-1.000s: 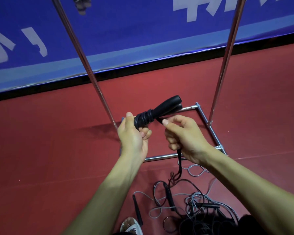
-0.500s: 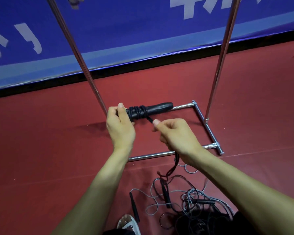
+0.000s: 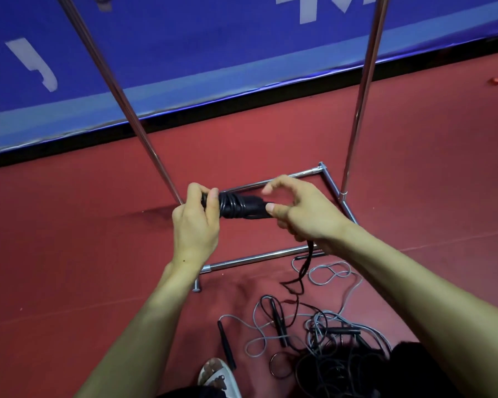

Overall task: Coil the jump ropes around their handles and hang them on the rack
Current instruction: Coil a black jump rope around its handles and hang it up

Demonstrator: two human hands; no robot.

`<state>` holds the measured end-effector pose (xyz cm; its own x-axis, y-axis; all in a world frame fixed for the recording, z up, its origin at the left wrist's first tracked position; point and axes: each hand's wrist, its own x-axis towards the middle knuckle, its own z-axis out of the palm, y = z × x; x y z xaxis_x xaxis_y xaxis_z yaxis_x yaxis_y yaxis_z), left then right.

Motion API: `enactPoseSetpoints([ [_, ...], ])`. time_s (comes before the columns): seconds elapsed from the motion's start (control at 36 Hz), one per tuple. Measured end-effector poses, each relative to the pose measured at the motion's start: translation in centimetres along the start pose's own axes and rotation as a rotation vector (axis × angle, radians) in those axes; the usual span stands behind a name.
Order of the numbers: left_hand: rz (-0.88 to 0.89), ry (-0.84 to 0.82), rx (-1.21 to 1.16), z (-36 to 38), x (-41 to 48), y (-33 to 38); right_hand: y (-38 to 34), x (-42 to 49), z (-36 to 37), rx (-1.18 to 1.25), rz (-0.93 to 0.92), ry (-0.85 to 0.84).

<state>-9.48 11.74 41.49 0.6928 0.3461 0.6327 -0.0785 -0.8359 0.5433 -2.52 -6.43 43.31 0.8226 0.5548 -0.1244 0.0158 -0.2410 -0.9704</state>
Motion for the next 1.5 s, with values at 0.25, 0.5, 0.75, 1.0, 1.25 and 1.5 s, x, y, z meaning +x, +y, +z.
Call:
enactPoseSetpoints([
  [0.25, 0.033, -0.158, -0.027, -0.8, -0.2, -0.4, -0.5, 0.3, -2.2, -0.595, -0.300, -0.143],
  [0.5, -0.028, -0.408, -0.185, -1.8, -0.5, 0.7, -0.2, 0.7, -3.7, -0.600, -0.390, -0.345],
  [0.75, -0.254, -0.498, -0.648, -3.3, -0.1, 3.1, -1.0, 0.0, -4.2, -0.072, -0.228, -0.564],
  [1.0, -0.337, -0.478, -0.869, -3.2, -0.1, 3.9, -1.0, 0.1, -3.4, 0.086, -0.280, -0.501],
  [1.25, -0.426, -0.325, -0.978, -2.7, -0.3, 4.9, -0.6, 0.3, -3.0, 0.186, -0.264, -0.450],
  [1.5, -0.476, -0.236, -0.996, -2.7, -0.1, 5.3, -0.3, 0.7, -2.7, 0.350, -0.269, -0.477],
])
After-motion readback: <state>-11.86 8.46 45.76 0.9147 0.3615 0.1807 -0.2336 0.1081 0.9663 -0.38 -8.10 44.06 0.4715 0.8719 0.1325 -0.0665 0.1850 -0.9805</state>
